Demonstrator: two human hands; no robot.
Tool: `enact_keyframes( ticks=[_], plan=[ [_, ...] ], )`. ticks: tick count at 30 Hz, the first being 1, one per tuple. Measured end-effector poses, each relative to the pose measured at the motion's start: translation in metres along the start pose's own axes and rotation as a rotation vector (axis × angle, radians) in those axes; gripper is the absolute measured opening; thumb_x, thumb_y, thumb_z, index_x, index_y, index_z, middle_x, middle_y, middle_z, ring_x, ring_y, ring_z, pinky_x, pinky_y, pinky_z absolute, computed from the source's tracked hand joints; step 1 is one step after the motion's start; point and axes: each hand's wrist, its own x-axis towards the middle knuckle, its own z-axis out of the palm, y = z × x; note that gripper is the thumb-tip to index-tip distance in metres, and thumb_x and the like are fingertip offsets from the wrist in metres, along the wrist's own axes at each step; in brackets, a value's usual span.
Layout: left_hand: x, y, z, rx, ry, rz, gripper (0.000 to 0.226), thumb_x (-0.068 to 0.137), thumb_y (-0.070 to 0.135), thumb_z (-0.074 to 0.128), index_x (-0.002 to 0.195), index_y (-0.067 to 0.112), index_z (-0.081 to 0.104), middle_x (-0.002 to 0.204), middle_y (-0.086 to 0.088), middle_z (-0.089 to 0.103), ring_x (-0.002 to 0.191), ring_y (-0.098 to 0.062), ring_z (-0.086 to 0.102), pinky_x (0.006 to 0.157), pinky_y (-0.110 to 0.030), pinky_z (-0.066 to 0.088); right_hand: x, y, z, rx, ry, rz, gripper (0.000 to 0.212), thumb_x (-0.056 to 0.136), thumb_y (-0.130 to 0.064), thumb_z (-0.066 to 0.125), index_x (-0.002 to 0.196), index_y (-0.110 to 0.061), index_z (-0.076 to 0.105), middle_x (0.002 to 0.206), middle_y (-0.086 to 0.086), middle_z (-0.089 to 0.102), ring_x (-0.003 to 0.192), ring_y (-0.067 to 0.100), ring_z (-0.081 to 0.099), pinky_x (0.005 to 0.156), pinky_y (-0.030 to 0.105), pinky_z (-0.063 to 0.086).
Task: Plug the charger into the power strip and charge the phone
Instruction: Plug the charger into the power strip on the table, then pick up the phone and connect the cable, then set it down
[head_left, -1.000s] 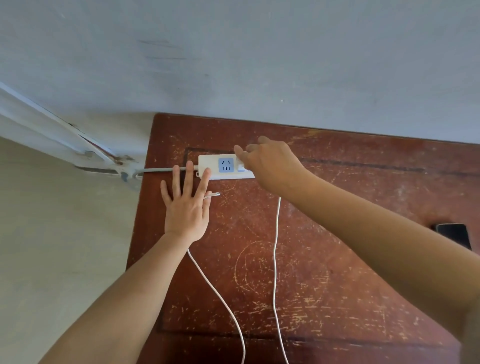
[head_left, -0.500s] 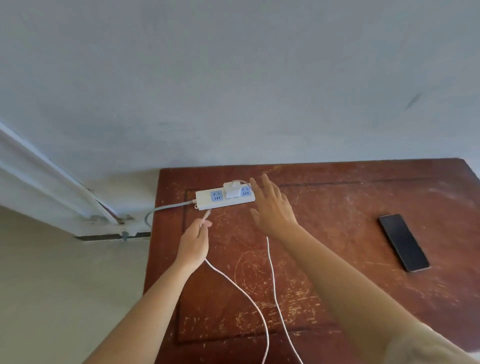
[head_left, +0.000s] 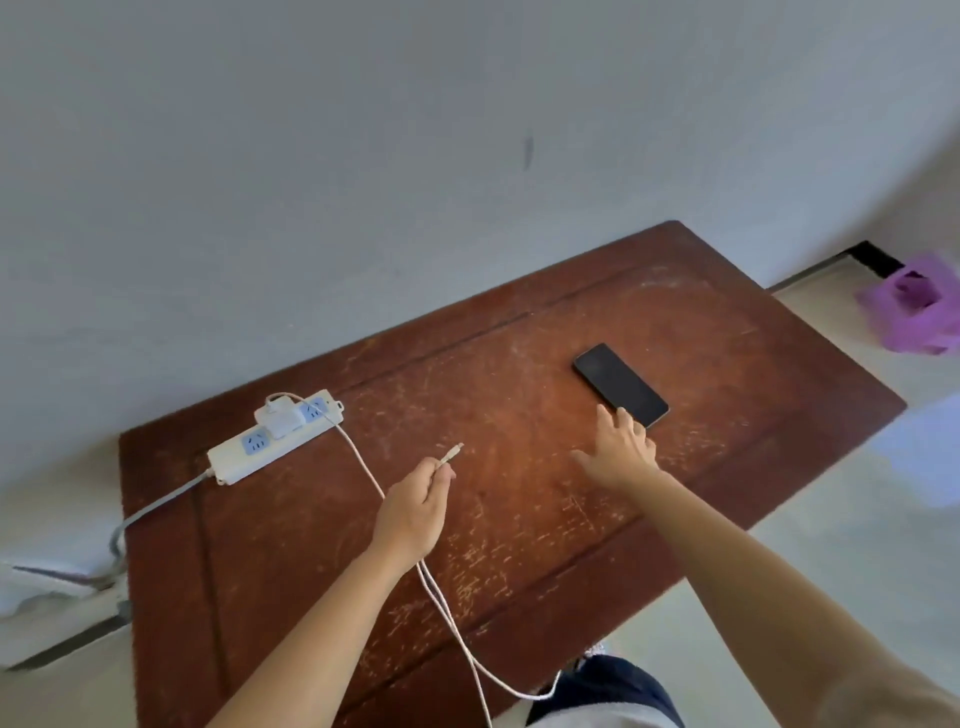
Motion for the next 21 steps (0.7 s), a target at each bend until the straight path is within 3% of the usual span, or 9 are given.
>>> enact_keyframes(
  ticks=[5,7,11,15,18,21],
  plan=[
    [0.026,0.015,0.053,0.093,0.039,-0.105,0.032,0.102,0.04,0.033,0.085,0.029,0.058,0.048,0.014,0.056,0.048,-0.005,0.055,0.056,-0.03,0.043,0.05,0.045,-0.004,0.154,0.055,0.012,0.101,0.093,-0.049,0.062,0.159,-0.015,-0.006,0.167,0.024,-0.001,0.152,0.044,0.005,0.12,0.059,0.015],
    [0.035,0.019,0.075,0.118,0.065,-0.217,0.035,0.103,0.038,0.033,0.086,0.022,0.059,0.06,0.008,0.06,0.061,-0.01,0.06,0.066,-0.039,0.05,0.072,0.059,-0.007,0.167,0.077,0.005,0.107,0.089,-0.054,0.063,0.158,-0.016,-0.009,0.166,0.025,-0.004,0.152,0.046,0.001,0.121,0.059,0.012],
    [0.052,0.033,0.123,0.244,0.005,-0.402,0.041,0.104,0.036,0.03,0.101,0.012,0.063,0.097,-0.004,0.066,0.098,-0.027,0.061,0.09,-0.047,0.046,0.111,0.084,-0.013,0.1,0.042,-0.063,0.116,0.083,-0.064,0.063,0.158,-0.015,-0.01,0.165,0.025,0.009,0.152,0.045,0.008,0.121,0.057,0.014],
    [0.058,0.042,0.148,0.501,0.018,-0.496,0.046,0.104,0.036,0.025,0.114,0.01,0.062,0.115,-0.009,0.06,0.113,-0.031,0.053,0.1,-0.054,0.037,0.125,0.089,-0.011,0.04,0.077,-0.151,0.11,0.081,-0.063,0.064,0.157,-0.008,0.006,0.157,0.023,0.031,0.142,0.042,0.03,0.114,0.054,0.031],
    [0.064,0.037,0.145,0.438,-0.002,-0.557,0.048,0.104,0.036,0.022,0.113,0.009,0.06,0.115,-0.009,0.06,0.113,-0.031,0.053,0.102,-0.054,0.033,0.128,0.089,-0.007,0.045,0.17,-0.201,0.095,0.084,-0.055,0.066,0.152,-0.005,0.023,0.142,0.02,0.048,0.126,0.039,0.046,0.1,0.051,0.042],
    [0.069,0.036,0.142,0.338,-0.007,-0.579,0.047,0.104,0.038,0.022,0.107,0.01,0.058,0.11,-0.008,0.061,0.108,-0.029,0.055,0.103,-0.054,0.029,0.134,0.087,-0.012,0.08,0.139,-0.14,0.099,0.071,-0.056,0.073,0.145,-0.004,0.033,0.131,0.018,0.052,0.116,0.038,0.05,0.094,0.049,0.046]
  ],
)
